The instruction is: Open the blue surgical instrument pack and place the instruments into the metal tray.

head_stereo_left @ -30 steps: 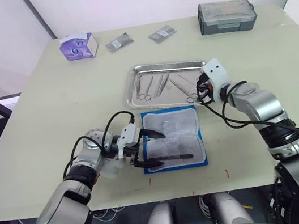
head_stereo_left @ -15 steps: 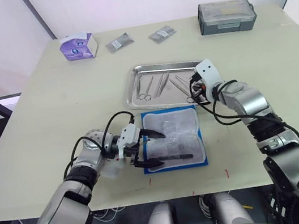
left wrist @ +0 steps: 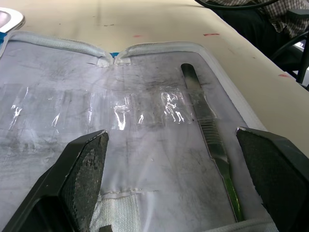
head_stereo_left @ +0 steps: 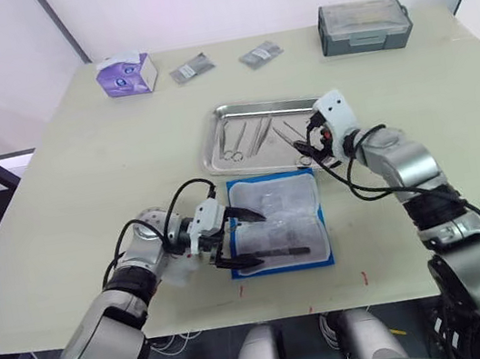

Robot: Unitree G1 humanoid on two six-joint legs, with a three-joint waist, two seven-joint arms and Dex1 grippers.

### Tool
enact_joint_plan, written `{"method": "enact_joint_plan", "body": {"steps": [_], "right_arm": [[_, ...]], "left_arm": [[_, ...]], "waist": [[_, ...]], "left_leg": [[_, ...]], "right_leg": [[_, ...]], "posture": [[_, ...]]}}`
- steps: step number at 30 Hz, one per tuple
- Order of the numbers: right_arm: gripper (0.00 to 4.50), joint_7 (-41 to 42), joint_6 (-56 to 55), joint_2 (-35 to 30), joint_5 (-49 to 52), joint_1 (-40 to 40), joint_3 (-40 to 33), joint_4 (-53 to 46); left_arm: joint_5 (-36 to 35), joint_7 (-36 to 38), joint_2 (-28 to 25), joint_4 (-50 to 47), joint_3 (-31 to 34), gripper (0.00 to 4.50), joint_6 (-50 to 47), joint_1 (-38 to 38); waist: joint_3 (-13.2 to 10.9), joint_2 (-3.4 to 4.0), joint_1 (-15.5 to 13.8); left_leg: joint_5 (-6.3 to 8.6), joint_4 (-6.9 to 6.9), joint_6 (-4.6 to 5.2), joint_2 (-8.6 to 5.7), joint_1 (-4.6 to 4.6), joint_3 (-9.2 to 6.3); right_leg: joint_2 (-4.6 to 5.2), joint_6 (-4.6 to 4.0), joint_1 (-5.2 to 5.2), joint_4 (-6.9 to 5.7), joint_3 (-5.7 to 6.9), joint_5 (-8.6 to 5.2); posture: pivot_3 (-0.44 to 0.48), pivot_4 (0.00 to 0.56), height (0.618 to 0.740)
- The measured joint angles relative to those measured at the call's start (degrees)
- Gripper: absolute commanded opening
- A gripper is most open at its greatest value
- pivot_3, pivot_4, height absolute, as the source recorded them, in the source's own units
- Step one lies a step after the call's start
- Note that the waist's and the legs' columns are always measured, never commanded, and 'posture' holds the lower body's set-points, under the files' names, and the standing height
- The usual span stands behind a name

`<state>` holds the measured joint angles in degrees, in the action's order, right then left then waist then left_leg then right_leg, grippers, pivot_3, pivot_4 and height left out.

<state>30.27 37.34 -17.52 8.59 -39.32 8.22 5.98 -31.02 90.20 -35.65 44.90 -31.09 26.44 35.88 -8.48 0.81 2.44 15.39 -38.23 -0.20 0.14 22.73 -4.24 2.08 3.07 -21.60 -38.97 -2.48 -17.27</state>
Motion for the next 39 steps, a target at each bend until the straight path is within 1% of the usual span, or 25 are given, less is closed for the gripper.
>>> {"method": "enact_joint_plan", "body": {"steps": [2, 3, 5, 9, 11, 13, 15, 18, 22, 23, 25, 28, 35, 39], "right_arm": [[4.42, 2.4, 0.2, -0.9, 1.6, 2.4, -0.1, -3.3], [4.42, 5.2, 0.1, -2.1, 3.3, 5.0, 0.0, -6.3], [4.42, 7.9, -0.1, -3.2, 4.8, 7.1, 0.0, -8.6], [4.42, 14.5, -0.2, -6.4, 9.6, 12.7, 0.1, -17.5], [4.42, 16.4, -0.1, -7.7, 10.6, 14.7, 0.4, -19.7], [4.42, 19.1, -0.2, -10.0, 12.0, 18.1, 1.2, -23.0], [4.42, 20.7, -1.7, -11.0, 12.3, 21.4, 2.6, -24.6], [4.42, 21.9, -4.2, -11.7, 11.6, 22.6, 4.5, -25.0], [4.42, 22.1, -5.6, -12.0, 10.7, 22.8, 5.2, -25.1], [4.42, 22.5, -9.6, -12.8, 7.4, 24.3, 8.6, -24.2], [4.42, 22.7, -11.5, -13.2, 5.5, 24.5, 10.2, -22.8], [4.42, 23.2, -17.6, -13.7, 1.2, 24.6, 12.8, -18.2], [4.42, 24.8, -22.8, -13.3, 0.1, 24.4, 13.6, -15.5], [4.42, 25.5, -23.9, -13.3, -0.2, 24.3, 13.9, -14.9]], "left_arm": [[0.0, 0.0, 0.0, 0.1, 0.1, 4.50, 0.0, 0.0], [0.0, 0.0, 0.0, 0.0, 0.1, 4.50, 0.0, -0.1], [0.0, 0.0, 0.0, 0.1, 0.1, 4.50, 0.0, -0.1], [0.0, 0.0, 0.1, 0.0, 0.1, 4.50, 0.0, -0.1], [0.1, 0.0, 0.1, 0.0, 0.0, 4.50, 0.0, 0.0], [0.0, 0.0, 0.1, -0.1, 0.1, 4.50, 0.0, -0.1], [0.0, 0.0, -0.1, 0.0, 0.1, 4.50, 0.0, -0.1], [0.0, 0.0, -0.1, -0.1, 0.1, 4.50, 0.0, -0.1], [0.0, 0.0, -0.1, -0.1, 0.0, 4.50, 0.0, -0.1], [0.0, 0.0, 0.0, -0.3, 0.0, 4.50, 0.0, -0.1], [0.0, 0.0, -0.1, -0.3, 0.0, 4.50, 0.0, -0.1], [0.0, 0.0, -0.1, -0.4, 0.0, 4.50, -0.1, -0.1], [0.0, 0.0, -0.1, -0.4, -0.1, 4.50, -0.2, -0.1], [0.0, 0.0, -0.1, -0.5, -0.1, 4.50, -0.2, -0.1]], "waist": [[0.0, 0.00, 0.0], [0.0, 0.00, 0.0], [0.0, 0.01, 0.1], [0.0, 0.00, 0.0], [0.0, 0.00, 0.0], [0.0, 0.00, -0.1], [0.0, 0.00, 0.0], [0.0, -0.01, 0.0], [0.0, -0.01, 0.0], [0.0, -0.02, 0.0], [0.0, -0.02, 0.0], [0.0, -0.03, 0.0], [0.0, -0.05, 0.0], [0.0, -0.05, 0.0]], "left_leg": [[0.00, 0.00, 0.00, 0.00, 0.00, 0.00], [0.00, 0.00, 0.00, 0.00, 0.00, 0.00], [0.00, 0.00, 0.00, 0.00, 0.00, 0.02], [0.00, 0.00, 0.00, 0.00, 0.00, 0.01], [0.00, 0.00, 0.00, 0.00, 0.01, 0.01], [0.01, 0.01, 0.01, 0.00, 0.01, -0.02], [0.00, 0.01, 0.01, 0.00, 0.01, -0.01], [0.00, 0.00, 0.01, 0.00, 0.00, 0.01], [0.01, 0.00, 0.01, 0.00, 0.00, 0.00], [0.01, 0.00, 0.01, 0.00, 0.01, 0.01], [0.00, 0.00, 0.00, 0.00, 0.00, 0.02], [0.00, 0.00, 0.00, 0.00, 0.00, 0.02], [0.00, 0.00, 0.00, 0.00, -0.02, 0.02], [0.00, 0.00, 0.00, 0.01, -0.02, 0.02]], "right_leg": [[0.00, 0.00, 0.00, -0.01, 0.00, 0.00], [0.00, 0.00, 0.00, -0.01, 0.00, 0.00], [0.00, 0.00, 0.00, -0.01, -0.02, 0.00], [0.00, 0.00, 0.01, 0.01, 0.00, 0.00], [0.00, 0.00, 0.02, 0.03, -0.01, 0.00], [0.00, 0.00, 0.02, 0.04, 0.02, 0.00], [0.00, 0.00, 0.02, 0.03, 0.01, 0.00], [0.00, 0.00, 0.02, 0.02, 0.00, -0.01], [-0.01, 0.01, 0.02, 0.04, 0.01, -0.01], [-0.01, 0.01, 0.02, 0.06, 0.01, -0.01], [-0.01, 0.01, 0.02, 0.05, 0.01, -0.01], [-0.01, 0.01, 0.02, 0.05, 0.01, -0.01], [-0.02, 0.01, 0.03, 0.05, 0.01, -0.01], [-0.02, 0.01, 0.03, 0.05, 0.01, -0.01]], "posture": [[0.000, 0.150, 0.738], [0.000, 0.150, 0.738], [0.000, 0.150, 0.738], [0.000, 0.150, 0.738], [0.000, 0.150, 0.738], [0.000, 0.150, 0.738], [0.000, 0.150, 0.738], [0.000, 0.150, 0.738], [0.000, 0.150, 0.738], [0.000, 0.150, 0.738], [0.000, 0.150, 0.738], [0.000, 0.150, 0.738], [0.000, 0.150, 0.738], [0.000, 0.150, 0.738]]}}
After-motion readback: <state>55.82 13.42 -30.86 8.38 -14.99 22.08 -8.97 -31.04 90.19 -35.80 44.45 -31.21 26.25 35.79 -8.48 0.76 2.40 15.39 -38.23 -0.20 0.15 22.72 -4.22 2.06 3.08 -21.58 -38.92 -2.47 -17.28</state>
